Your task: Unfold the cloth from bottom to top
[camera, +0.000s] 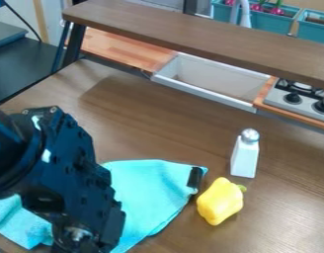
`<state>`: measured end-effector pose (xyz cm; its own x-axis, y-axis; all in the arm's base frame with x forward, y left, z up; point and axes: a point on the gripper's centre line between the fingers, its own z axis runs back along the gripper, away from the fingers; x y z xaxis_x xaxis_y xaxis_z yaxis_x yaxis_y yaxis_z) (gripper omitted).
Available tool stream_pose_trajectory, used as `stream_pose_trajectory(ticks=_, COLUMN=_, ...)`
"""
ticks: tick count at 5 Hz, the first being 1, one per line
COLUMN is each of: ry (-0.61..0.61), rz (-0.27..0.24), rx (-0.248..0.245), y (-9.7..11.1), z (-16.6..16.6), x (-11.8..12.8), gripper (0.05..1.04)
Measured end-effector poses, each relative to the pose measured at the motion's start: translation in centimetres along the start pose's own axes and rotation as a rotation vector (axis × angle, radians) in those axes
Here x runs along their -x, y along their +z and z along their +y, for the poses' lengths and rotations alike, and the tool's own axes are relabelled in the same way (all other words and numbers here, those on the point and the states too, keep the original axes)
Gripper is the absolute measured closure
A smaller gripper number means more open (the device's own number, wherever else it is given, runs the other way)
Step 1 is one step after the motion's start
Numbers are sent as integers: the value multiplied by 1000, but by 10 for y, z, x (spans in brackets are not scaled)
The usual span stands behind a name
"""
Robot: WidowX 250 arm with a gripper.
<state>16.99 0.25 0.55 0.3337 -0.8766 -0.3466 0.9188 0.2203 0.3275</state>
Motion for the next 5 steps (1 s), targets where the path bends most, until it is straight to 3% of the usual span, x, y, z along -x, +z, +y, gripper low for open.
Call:
stream_pose_trajectory(ticks=2, ry=1, rz=2, rx=-14, y=-1, z=2, x=0, gripper=732)
stream_pose_trajectory(ticks=3, ry=-10, rz=-3, rx=-17, y=-1, z=2, x=-1, gripper=934)
stream_pose_trajectory(ticks=4, ry=-14, rz=-18, rx=-18, y=3, z=2, x=1, gripper=1015)
stream_pose_trajectory(ticks=5, ry=14, rz=-54, rx=-10, y=13, z=8, x=10, gripper=1025)
